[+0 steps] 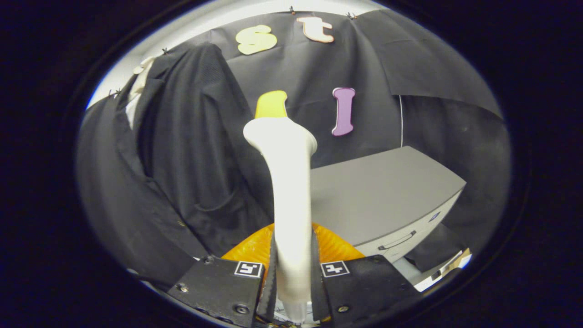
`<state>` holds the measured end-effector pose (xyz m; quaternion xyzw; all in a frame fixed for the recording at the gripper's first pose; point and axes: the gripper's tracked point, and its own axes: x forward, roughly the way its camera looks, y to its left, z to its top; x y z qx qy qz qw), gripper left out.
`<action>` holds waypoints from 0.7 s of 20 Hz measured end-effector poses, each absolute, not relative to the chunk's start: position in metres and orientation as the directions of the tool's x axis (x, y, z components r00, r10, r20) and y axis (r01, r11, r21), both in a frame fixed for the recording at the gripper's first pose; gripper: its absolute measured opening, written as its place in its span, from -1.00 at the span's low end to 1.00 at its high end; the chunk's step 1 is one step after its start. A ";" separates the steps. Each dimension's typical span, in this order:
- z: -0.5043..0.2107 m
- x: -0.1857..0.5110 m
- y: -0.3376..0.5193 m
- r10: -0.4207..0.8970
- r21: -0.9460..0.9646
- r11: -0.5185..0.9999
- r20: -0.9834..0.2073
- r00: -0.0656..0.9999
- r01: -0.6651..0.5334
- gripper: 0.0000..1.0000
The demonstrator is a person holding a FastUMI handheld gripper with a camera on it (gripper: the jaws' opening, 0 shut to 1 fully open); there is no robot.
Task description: Iron the clothes twice with a garment steamer, once on the left side and once on the right side.
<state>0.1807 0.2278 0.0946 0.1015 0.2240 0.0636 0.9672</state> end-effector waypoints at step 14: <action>0.235 0.162 0.314 0.178 0.136 0.974 0.019 0.984 -0.179 -0.33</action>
